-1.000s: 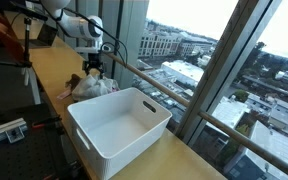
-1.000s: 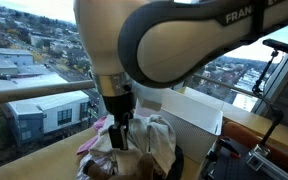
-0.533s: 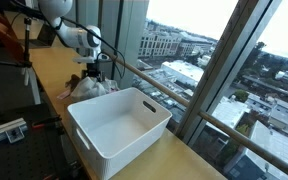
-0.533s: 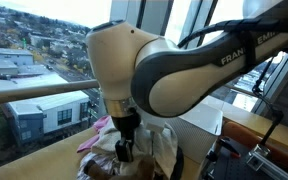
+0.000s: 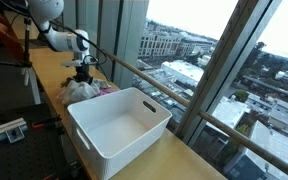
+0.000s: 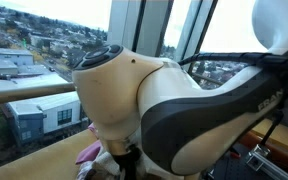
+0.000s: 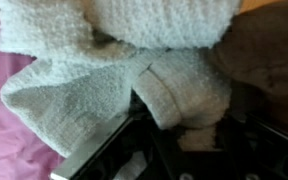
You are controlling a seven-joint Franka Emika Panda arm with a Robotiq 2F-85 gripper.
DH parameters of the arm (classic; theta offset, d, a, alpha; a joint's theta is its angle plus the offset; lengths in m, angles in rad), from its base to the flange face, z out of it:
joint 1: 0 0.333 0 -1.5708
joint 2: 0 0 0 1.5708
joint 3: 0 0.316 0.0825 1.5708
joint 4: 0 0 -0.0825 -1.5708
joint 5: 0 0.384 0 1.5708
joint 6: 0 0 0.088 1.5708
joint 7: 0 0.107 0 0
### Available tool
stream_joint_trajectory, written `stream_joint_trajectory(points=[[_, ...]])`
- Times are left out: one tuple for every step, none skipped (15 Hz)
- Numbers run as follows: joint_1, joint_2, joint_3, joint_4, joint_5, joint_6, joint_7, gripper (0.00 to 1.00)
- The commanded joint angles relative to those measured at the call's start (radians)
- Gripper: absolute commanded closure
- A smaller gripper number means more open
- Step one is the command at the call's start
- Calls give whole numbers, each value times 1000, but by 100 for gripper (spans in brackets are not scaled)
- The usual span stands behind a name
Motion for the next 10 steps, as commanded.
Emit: stream_joint_trajectory(points=[[80, -34, -3, -28, 12, 8, 102, 92], [105, -37, -5, -22, 11, 2, 131, 98], [134, -41, -8, -12, 10, -7, 161, 94], [166, -42, -11, 3, 9, -21, 194, 96], [195, -45, -16, 13, 7, -30, 224, 94], [225, -48, -22, 27, 1, -45, 257, 94], [247, -57, -26, 32, -1, -54, 284, 94], [268, -64, -34, 39, -4, -66, 312, 94], [285, -75, -41, 41, -8, -75, 335, 94], [298, -90, -49, 36, -12, -86, 355, 94]])
